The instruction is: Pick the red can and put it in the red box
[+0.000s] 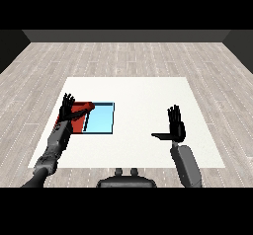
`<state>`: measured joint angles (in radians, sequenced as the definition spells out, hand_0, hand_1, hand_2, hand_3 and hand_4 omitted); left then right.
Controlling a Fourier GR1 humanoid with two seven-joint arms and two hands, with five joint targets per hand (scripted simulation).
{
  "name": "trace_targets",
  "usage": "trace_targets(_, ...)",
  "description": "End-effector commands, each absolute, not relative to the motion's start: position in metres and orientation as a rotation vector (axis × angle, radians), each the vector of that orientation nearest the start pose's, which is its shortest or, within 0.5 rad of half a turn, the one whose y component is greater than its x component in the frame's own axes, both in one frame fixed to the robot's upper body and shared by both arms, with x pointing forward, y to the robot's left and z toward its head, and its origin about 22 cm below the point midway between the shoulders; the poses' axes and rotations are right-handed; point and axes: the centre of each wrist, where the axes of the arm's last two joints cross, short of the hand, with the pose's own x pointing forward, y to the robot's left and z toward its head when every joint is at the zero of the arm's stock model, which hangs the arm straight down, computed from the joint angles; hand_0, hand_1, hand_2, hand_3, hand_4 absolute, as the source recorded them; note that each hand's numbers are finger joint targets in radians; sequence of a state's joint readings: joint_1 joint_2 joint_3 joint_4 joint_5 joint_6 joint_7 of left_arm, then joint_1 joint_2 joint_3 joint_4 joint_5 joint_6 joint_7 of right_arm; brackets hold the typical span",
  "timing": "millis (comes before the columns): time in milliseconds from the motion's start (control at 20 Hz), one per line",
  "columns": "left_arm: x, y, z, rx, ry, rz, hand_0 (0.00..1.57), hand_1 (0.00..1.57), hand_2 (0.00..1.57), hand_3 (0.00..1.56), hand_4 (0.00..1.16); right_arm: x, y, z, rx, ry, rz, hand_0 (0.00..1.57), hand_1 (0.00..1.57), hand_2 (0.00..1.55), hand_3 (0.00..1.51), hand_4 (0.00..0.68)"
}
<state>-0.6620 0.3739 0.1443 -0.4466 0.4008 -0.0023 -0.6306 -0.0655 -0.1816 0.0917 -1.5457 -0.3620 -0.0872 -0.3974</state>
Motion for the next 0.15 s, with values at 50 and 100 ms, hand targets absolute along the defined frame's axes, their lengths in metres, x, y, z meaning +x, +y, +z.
trace_targets(50, 0.363, 0.285, -0.028, -0.134, -2.012, 0.317, 0.00, 0.00, 0.00, 0.00, 0.00, 0.252, -0.244, 0.016, 0.161, -1.976, -0.079, 0.00, 0.00, 0.00, 0.00, 0.000)
trace_targets(100, 0.354, 0.283, -0.033, -0.169, -2.007, 0.292, 0.00, 0.00, 0.00, 0.00, 0.00, 0.248, -0.248, 0.004, 0.157, -1.954, -0.093, 0.00, 0.00, 0.00, 0.00, 0.000)
